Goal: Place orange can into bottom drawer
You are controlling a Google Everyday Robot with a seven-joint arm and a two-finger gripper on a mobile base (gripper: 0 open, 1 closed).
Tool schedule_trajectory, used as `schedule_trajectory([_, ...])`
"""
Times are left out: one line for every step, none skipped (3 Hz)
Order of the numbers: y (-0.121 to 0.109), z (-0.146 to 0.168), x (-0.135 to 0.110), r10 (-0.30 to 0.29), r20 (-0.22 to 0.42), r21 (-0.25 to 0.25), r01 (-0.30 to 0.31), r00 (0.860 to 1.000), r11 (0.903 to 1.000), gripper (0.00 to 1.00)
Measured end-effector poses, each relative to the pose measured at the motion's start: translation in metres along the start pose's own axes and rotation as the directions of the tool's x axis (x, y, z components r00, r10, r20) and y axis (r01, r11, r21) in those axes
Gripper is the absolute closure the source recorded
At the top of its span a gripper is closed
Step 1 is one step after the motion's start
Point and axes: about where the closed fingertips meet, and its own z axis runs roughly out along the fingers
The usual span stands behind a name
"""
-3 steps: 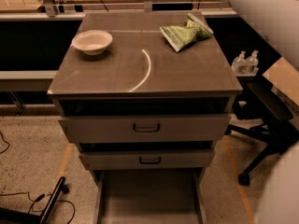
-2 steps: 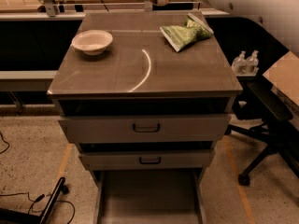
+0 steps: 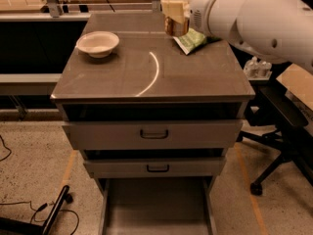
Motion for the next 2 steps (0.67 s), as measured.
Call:
schedule_trajectory([0.020, -0.023, 0.044, 0.012, -0.039, -0.069, -0.014, 0.999, 0.9975, 1.00])
schedule_trajectory([0.049, -0.049, 0.088, 0.042, -0.059, -0.164, -0.051, 0.997, 0.9852, 1.00])
